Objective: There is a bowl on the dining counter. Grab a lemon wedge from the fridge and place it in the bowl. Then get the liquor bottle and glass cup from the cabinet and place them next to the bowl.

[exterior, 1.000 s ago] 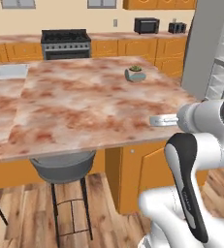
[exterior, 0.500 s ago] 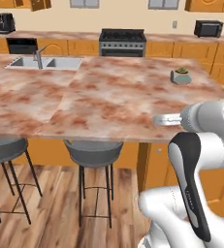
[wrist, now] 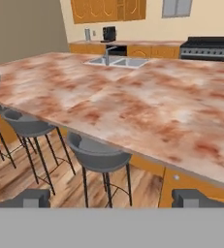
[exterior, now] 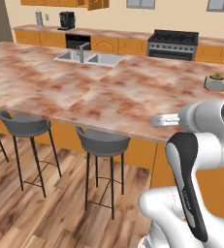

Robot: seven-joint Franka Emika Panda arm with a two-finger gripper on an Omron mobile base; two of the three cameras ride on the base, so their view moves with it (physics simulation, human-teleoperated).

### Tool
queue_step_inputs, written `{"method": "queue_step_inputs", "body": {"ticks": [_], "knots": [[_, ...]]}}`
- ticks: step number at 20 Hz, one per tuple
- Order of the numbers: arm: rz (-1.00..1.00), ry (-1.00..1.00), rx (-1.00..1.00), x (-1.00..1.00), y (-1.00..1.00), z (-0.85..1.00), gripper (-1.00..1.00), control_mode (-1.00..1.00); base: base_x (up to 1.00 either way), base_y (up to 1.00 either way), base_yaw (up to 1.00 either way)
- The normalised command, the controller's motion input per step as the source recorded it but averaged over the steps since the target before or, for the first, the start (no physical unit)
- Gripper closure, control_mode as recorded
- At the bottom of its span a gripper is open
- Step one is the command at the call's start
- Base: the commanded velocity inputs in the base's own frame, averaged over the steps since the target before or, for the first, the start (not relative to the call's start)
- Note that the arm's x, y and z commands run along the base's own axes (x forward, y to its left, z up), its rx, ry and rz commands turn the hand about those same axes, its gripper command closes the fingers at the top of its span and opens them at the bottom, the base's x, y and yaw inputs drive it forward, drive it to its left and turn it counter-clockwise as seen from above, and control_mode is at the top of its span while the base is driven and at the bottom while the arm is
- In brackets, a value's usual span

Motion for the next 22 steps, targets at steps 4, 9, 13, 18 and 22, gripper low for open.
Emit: {"method": "queue_step_inputs", "body": {"ticks": [4, 9, 13, 18, 22], "knots": [[0.0, 0.0, 0.0, 0.0, 0.0, 0.0, -1.0, 1.0, -0.25, -1.0, 0.24], [0.0, 0.0, 0.0, 0.0, 0.0, 0.0, -1.0, 1.0, -0.09, -1.0, 0.13], [0.0, 0.0, 0.0, 0.0, 0.0, 0.0, -1.0, 1.0, 0.01, -1.0, 0.17], [0.0, 0.0, 0.0, 0.0, 0.0, 0.0, -1.0, 1.0, 0.02, -1.0, 0.2], [0.0, 0.0, 0.0, 0.0, 0.0, 0.0, -1.0, 1.0, 0.0, -1.0, 0.2]]}}
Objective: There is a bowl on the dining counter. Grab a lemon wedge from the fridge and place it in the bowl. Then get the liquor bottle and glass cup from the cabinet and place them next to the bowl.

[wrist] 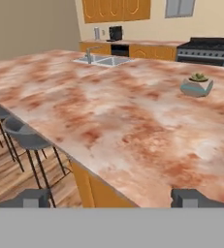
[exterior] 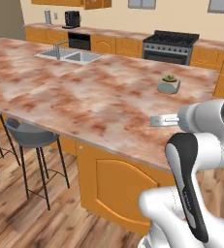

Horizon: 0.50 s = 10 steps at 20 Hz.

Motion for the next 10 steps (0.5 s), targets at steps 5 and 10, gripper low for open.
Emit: {"method": "queue_step_inputs", "body": {"ticks": [5, 10], "knots": [[0.0, 0.0, 0.0, 0.0, 0.0, 0.0, -1.0, 1.0, 0.2, -1.0, 0.24], [0.0, 0.0, 0.0, 0.0, 0.0, 0.0, -1.0, 1.0, 0.31, -1.0, 0.27]]}}
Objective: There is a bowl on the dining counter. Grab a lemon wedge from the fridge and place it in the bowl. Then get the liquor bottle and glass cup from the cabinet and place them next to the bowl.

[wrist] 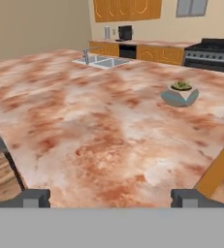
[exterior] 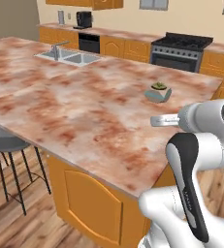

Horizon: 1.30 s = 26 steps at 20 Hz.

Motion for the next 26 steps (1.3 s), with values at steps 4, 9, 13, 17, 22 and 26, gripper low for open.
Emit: {"method": "queue_step_inputs", "body": {"ticks": [4, 9, 13, 17, 22, 26], "knots": [[0.0, 0.0, 0.0, 0.0, 0.0, 0.0, -1.0, 1.0, 0.28, -1.0, 0.27], [0.0, 0.0, 0.0, 0.0, 0.0, 0.0, -1.0, 1.0, 0.32, -1.0, 0.26], [0.0, 0.0, 0.0, 0.0, 0.0, 0.0, -1.0, 1.0, 0.37, -1.0, 0.25], [0.0, 0.0, 0.0, 0.0, 0.0, 0.0, -1.0, 1.0, 0.4, -1.0, 0.24], [0.0, 0.0, 0.0, 0.0, 0.0, 0.0, -1.0, 1.0, 0.41, -1.0, 0.26], [0.0, 0.0, 0.0, 0.0, 0.0, 0.0, -1.0, 1.0, 0.28, -1.0, 0.26]]}}
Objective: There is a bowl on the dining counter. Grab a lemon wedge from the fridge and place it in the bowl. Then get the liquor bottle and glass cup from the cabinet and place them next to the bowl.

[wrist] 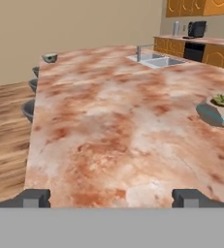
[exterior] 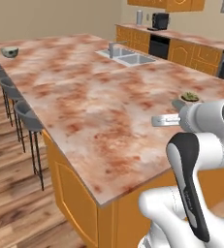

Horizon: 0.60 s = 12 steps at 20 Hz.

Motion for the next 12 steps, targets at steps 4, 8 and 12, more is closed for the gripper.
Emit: {"method": "queue_step_inputs", "body": {"ticks": [4, 8, 12], "knots": [[0.0, 0.0, 0.0, 0.0, 0.0, 0.0, -1.0, 1.0, 0.12, -1.0, 0.25], [0.0, 0.0, 0.0, 0.0, 0.0, 0.0, -1.0, 1.0, 0.05, -1.0, 0.24], [0.0, 0.0, 0.0, 0.0, 0.0, 0.0, -1.0, 1.0, 0.03, -1.0, 0.25]]}}
